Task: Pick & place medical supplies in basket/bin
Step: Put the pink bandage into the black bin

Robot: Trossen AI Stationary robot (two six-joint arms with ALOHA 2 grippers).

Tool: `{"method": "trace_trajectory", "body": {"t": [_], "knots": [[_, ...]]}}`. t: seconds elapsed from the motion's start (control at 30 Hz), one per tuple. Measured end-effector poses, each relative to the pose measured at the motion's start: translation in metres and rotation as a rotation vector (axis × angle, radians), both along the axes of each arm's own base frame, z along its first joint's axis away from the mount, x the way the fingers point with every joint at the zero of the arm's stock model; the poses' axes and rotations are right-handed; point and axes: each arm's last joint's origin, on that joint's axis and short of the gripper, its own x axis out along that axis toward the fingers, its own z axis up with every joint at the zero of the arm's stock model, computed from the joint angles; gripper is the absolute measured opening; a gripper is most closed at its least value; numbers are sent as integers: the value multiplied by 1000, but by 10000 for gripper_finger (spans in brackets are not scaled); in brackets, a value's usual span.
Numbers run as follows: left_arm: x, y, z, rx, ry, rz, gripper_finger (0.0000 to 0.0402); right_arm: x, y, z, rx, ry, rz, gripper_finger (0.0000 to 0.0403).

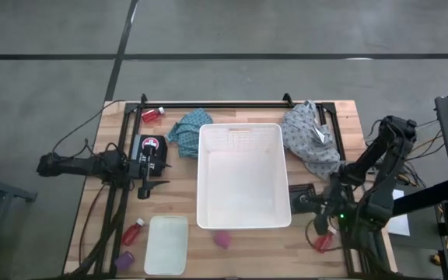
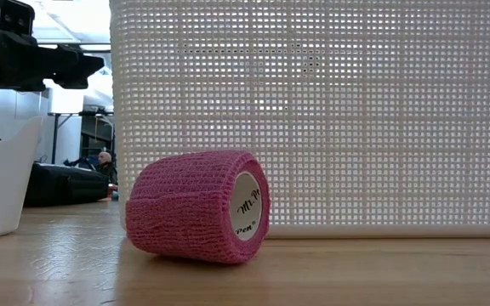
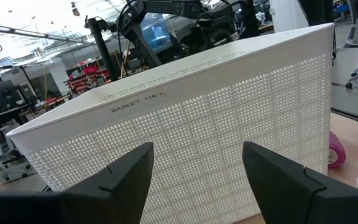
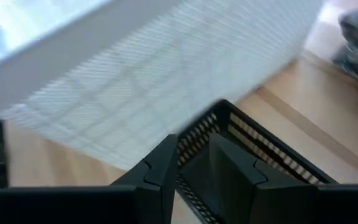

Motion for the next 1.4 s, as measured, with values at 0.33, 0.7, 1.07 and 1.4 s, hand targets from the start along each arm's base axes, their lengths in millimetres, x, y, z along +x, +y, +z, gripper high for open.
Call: {"method": "trace_trajectory", "body": {"t": [0.33, 0.7, 1.07, 1.4], "knots": [[0, 0, 0, 0, 0, 0, 253, -15, 24, 0, -12, -97, 202, 99], [0, 0, 0, 0, 0, 0, 253, -8, 57, 9, -68, -200, 485, 78], [0, 0, 0, 0, -1, 0, 253, 4, 82, -14, -12, -281, 474, 77], [0, 0, 0, 0, 0, 0, 253, 35, 132, -44, -64, -381, 324, 65]]}}
